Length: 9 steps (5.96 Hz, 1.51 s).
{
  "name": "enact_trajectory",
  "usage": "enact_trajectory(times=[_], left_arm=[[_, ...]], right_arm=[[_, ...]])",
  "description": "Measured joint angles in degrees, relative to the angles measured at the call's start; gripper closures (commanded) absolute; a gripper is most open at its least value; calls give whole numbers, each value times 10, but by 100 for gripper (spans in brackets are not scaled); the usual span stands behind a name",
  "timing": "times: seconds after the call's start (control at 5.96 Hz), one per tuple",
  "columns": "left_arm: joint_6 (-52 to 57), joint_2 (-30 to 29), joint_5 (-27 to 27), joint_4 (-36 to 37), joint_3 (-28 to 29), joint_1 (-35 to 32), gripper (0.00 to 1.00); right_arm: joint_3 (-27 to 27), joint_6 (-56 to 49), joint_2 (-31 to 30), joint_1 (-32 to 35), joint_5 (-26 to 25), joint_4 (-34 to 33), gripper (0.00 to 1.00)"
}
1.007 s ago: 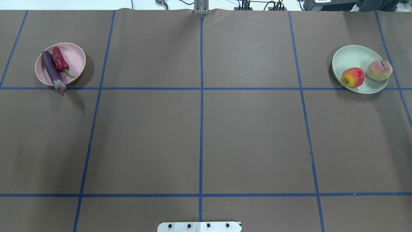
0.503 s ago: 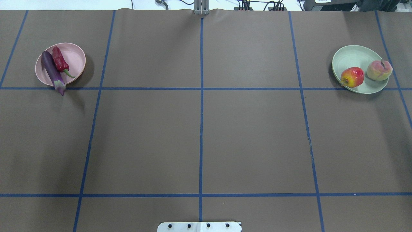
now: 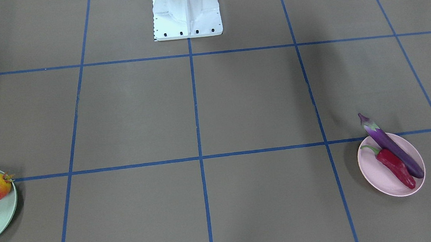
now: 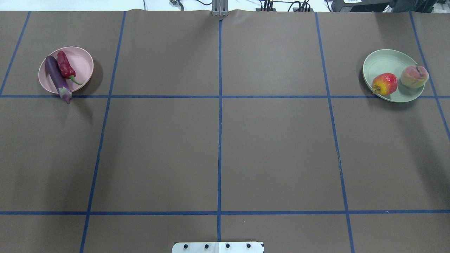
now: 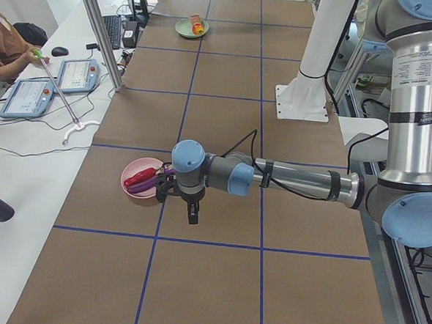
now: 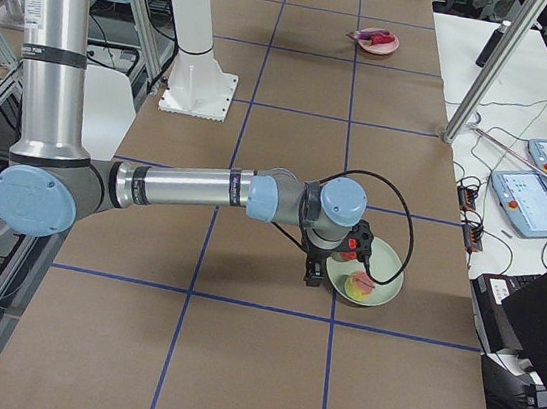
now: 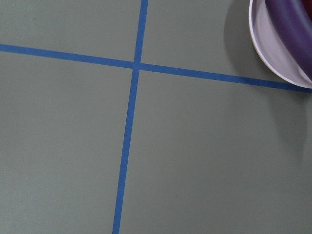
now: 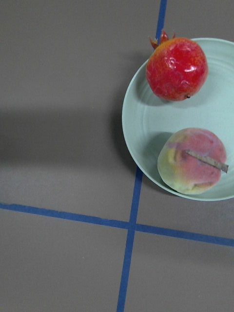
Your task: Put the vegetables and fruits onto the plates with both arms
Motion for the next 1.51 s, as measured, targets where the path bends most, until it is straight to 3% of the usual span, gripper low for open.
enact_trajectory(times=[0.5, 1.51], left_arm=[[83, -4, 6, 48, -7, -44, 0], [112, 24, 13, 55, -3, -71, 0]], right_arm=[[11, -1, -3, 3, -6, -7, 0], [13, 0, -16, 5, -13, -4, 0]])
